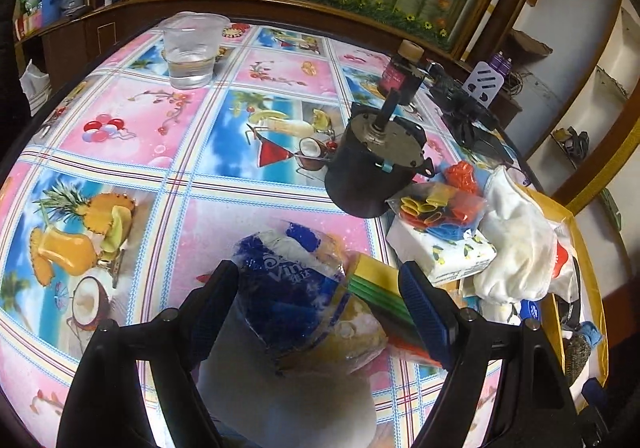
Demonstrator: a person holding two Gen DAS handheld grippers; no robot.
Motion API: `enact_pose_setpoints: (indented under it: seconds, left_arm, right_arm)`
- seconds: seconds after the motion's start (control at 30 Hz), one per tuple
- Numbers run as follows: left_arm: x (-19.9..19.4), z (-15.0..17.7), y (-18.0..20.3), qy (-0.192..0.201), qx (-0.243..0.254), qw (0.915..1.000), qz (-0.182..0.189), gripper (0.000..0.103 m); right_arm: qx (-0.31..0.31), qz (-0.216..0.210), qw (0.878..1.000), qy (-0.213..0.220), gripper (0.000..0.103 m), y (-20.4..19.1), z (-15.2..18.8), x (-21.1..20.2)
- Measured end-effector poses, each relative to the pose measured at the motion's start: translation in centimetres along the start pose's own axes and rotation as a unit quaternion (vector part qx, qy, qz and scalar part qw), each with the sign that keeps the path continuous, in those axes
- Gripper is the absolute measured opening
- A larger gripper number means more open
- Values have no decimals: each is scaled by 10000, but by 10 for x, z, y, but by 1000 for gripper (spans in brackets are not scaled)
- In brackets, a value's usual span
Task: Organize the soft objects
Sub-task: 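Withdraw both grippers from the tray toward the items on the table, then grasp the blue Vinda tissue pack with the right gripper while the left grasps the white cloth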
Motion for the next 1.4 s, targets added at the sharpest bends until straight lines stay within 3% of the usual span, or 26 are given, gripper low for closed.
enact_pose_setpoints:
  seconds: [0.07, 0.17, 0.37, 0.47, 0.57, 0.73, 0.87, 0.93, 1.03, 1.17, 1.4]
  left_arm:
    - [1, 2, 6, -24, 136, 9999, 54, 65]
    - [4, 12, 23, -245, 394, 9983, 353, 54]
    - [-1, 36, 65, -482, 1332, 9868, 779, 54]
    - [-9, 41, 68, -581, 1617, 9797, 1037, 54]
    - [-18, 39, 54, -673, 1598, 9752, 1374, 54]
    - [-27, 27, 19, -659, 1217, 9788, 1510, 68]
    - [-31, 26, 13, -692, 1136, 9771, 1661, 68]
    - [-34, 25, 14, -680, 1192, 9763, 1672, 68]
    - [-40, 20, 8, -569, 1096, 9781, 1673, 77]
    - [-40, 17, -1, -570, 1007, 9810, 1556, 77]
    - [-41, 18, -24, -661, 1086, 9853, 1143, 77]
  right_arm:
    - [6, -15, 10000, -1, 72, 0, 0, -1]
    - [28, -53, 10000, -41, 72, 0, 1, 1]
    - [-33, -83, 9999, -95, 72, -4, 2, 3]
    - [-79, -109, 9998, -159, 72, -8, 3, 6]
    - [-153, -131, 9996, -214, 72, -14, 5, 10]
    - [-182, -234, 9991, -319, 72, -24, 7, 20]
    - [-203, -400, 9978, -495, 72, -36, 9, 31]
    - [-230, -498, 9968, -576, 72, -43, 11, 36]
    - [-290, -712, 9947, -680, 72, -60, 9, 42]
    - [-402, -1041, 9904, -811, 72, -89, 1, 55]
    - [-889, -946, 9866, -992, 72, -136, 2, 82]
Point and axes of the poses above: each gripper's, at about its wrist camera, not at the fingertips, and x roughly the way its jaws point, y to its right, z to its underside, the point moved 7 cm from there along x, roughly the way its jaws point, and after that the axes turned 2 degrees about z, right-handed, at the moved point
